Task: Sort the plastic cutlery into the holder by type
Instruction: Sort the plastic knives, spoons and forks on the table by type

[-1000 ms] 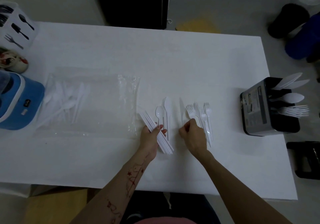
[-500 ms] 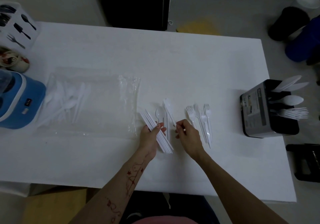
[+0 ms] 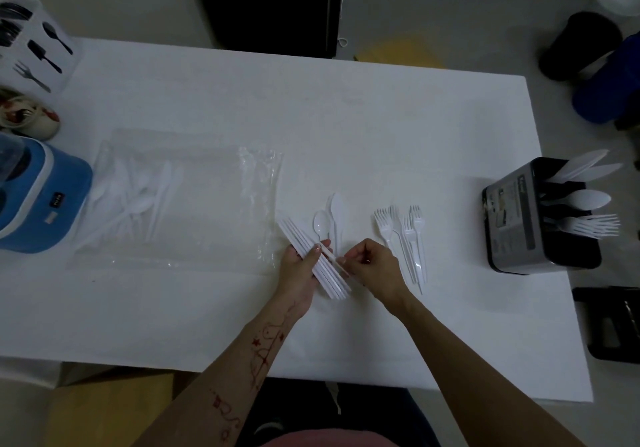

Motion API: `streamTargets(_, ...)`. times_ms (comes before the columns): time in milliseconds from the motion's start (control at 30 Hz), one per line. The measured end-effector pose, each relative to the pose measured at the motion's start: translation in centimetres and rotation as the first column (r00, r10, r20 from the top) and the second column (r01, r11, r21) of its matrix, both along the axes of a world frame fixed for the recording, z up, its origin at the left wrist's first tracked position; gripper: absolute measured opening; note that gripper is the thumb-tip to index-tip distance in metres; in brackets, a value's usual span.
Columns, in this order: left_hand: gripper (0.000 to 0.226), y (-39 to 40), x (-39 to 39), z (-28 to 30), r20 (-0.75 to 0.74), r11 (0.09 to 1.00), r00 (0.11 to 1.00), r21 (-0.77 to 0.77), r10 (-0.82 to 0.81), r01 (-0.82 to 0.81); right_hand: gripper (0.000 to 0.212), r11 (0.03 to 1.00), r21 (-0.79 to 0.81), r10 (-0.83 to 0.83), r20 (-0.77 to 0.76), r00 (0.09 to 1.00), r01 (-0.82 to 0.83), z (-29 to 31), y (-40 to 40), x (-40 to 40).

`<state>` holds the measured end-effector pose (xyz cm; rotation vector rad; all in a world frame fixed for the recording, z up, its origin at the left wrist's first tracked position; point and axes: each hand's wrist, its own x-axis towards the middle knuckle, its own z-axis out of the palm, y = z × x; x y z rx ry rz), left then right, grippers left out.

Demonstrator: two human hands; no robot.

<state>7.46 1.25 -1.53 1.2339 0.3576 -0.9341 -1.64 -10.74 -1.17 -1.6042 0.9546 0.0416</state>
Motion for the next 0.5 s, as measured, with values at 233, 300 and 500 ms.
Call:
streamTargets(233,0.025,0.5,0.5,0.2,0.011,0.996,0.996,0.034,0.087,-0.087,0.032,0.957,-0.264,0.044,-0.286,0.957,-0.122,-1.3,0.9,1.2)
streamTargets(300,0.025,0.8,0.6,0.1,0.006,0.997,0.997,0.033,0.074,-0.074,0.026,0.958,-0.251,0.056,-0.322,0.945,-0.142,-1.6,1.1,1.5)
streamTargets(500,0.028,0.6,0.5,0.0,-0.015,1.000,1.000,0.024,0.015,-0.015,0.012,0.980,-0.199,-0.021,-0.247,0.969,-0.030,-1.4,-0.2,0.7)
